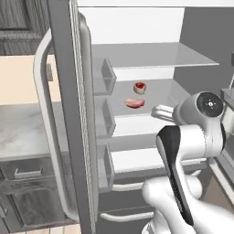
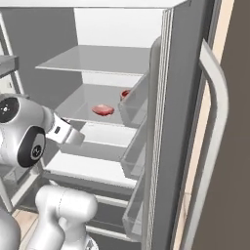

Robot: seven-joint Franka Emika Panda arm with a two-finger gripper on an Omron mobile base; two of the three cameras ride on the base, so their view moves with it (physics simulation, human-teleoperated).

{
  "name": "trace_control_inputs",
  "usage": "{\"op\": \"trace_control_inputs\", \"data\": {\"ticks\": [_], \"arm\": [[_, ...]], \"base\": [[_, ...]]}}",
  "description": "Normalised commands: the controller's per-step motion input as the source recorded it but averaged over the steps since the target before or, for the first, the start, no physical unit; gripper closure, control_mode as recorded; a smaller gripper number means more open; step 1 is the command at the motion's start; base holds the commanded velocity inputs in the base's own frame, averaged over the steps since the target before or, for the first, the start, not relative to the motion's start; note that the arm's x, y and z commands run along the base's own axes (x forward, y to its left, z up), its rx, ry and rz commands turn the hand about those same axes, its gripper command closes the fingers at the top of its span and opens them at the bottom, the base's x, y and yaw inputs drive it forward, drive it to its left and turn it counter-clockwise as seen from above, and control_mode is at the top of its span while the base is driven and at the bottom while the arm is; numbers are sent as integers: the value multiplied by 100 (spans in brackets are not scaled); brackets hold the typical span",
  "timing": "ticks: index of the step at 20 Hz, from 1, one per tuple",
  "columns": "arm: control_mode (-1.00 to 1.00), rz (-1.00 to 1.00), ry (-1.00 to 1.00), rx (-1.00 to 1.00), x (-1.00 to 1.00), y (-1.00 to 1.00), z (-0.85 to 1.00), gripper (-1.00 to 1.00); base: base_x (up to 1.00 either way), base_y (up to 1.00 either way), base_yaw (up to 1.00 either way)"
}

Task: Place the steak on the counter behind the older steak on the same shelf of the fridge to maintain FIFO order. Close the fridge door when finished.

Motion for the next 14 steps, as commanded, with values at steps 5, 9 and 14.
{"op": "trace_control_inputs", "data": {"ticks": [5, 9, 14], "arm": [[100, 0, 0, 0, 0, 0, 0, -100], [100, 0, 0, 0, 0, 0, 0, -100], [100, 0, 0, 0, 0, 0, 0, -100]], "base": [[-46, 0, -5], [-17, 0, -1], [-45, 0, 0]]}}
